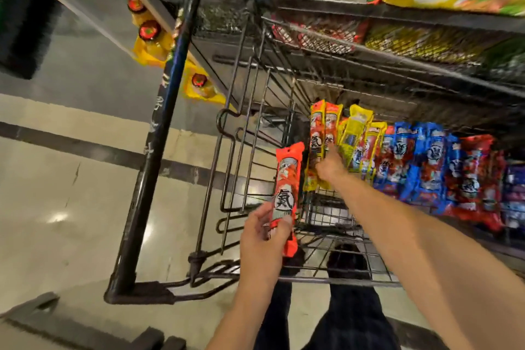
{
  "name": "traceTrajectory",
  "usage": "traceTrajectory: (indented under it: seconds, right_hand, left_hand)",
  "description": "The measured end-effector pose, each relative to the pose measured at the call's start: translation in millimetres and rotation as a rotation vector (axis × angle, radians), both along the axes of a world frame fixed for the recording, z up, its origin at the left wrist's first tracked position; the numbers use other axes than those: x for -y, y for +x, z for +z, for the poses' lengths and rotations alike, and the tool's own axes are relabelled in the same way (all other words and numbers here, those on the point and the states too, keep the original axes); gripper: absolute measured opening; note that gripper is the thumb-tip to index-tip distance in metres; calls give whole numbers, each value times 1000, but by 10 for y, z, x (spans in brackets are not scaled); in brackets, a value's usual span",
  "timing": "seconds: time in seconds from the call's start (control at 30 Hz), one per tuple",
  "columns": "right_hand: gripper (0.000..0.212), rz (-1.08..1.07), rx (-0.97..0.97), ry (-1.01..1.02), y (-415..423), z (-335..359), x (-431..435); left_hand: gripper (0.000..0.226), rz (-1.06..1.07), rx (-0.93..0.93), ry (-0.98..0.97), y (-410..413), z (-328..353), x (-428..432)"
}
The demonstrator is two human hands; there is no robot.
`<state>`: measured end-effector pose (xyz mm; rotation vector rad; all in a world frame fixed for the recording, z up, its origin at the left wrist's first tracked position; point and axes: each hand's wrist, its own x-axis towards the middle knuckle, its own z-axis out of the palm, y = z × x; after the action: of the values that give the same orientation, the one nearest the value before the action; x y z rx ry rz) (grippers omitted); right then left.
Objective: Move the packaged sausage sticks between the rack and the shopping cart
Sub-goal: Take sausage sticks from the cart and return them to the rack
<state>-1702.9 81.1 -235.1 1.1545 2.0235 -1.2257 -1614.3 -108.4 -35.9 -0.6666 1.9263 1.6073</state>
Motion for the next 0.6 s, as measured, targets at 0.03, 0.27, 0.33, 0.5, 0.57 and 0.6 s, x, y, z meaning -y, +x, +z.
traceTrajectory:
  seconds: [0.03,0.27,0.33,0.5,0.57,0.6]
  right_hand:
    - [62,-1,19,31,-11,-89,20]
    - [60,0,30,-1,-53,-258,-54]
    - [55,-33,1,-47,12,-163,-145]
    - [45,-102,-219,9,660,345,-681]
    - [43,-168,-263,68,1128,549,-995]
    - [44,-168,-259,106,1392,643,-1164]
  left_hand:
    - [30,-21,6,-1,-11,-36,23]
    - [29,-104,55,-22,-43,-236,97]
    - [29,-135,51,-33,-75,-233,86]
    - [27,-244,49,-48,-106,-209,-117]
    - [24,-308,31,-55,-59,-218,-289]
    - [24,-327,29,-53,-18,-223,-398]
